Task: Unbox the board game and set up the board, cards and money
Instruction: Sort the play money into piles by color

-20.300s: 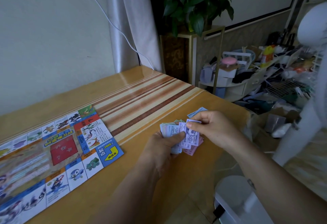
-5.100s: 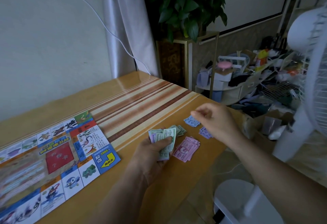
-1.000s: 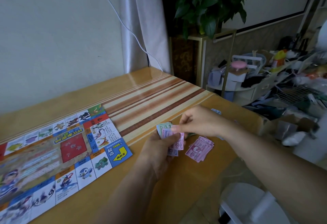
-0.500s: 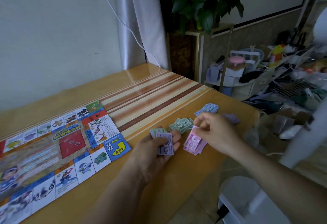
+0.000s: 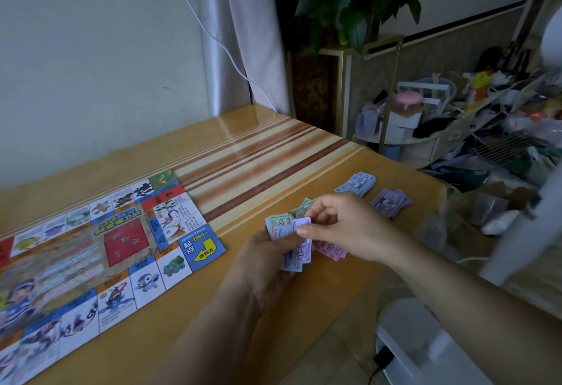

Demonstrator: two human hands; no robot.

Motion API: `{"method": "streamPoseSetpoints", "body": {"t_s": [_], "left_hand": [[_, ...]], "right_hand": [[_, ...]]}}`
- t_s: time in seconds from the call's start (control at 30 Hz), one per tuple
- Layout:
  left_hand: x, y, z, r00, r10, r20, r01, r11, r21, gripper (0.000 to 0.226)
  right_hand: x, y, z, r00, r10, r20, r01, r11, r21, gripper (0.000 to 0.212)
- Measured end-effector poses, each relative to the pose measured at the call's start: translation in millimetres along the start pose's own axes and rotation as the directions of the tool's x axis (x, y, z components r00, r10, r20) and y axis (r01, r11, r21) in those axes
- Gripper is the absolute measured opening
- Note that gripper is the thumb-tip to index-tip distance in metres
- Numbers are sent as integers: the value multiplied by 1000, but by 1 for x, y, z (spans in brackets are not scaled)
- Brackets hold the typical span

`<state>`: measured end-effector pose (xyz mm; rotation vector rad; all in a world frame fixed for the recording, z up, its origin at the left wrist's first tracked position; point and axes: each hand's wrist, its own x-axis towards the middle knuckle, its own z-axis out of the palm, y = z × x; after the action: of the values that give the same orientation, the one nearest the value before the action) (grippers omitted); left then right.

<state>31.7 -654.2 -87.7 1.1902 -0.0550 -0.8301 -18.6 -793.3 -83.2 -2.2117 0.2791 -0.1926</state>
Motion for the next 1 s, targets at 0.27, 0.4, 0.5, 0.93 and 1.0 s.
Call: {"method": "streamPoseSetpoints", "body": {"t_s": [0.27, 0.4, 0.5, 0.93, 1.0], "left_hand": [[2, 1, 5, 993, -116, 10, 116, 977, -179, 14], [2, 4, 10, 993, -109, 53, 119, 963, -240, 18], [3, 6, 12, 995, -74, 74, 90, 962, -256, 19], [4, 1, 12, 998, -39, 53, 45, 993, -112, 14], [5, 0, 11, 999, -32, 40, 36, 994, -99, 17]], "right_hand": [[0, 9, -1, 994, -43, -101, 45, 999, 23, 6], [-1, 16, -19, 966, -30, -256, 38, 999, 28, 4], [2, 35, -40, 885, 2, -465, -19, 999, -32, 8], [2, 67, -42, 803, -44, -595, -318, 813, -489, 21], [2, 51, -38, 801, -118, -587, -191, 879, -437, 15]]}}
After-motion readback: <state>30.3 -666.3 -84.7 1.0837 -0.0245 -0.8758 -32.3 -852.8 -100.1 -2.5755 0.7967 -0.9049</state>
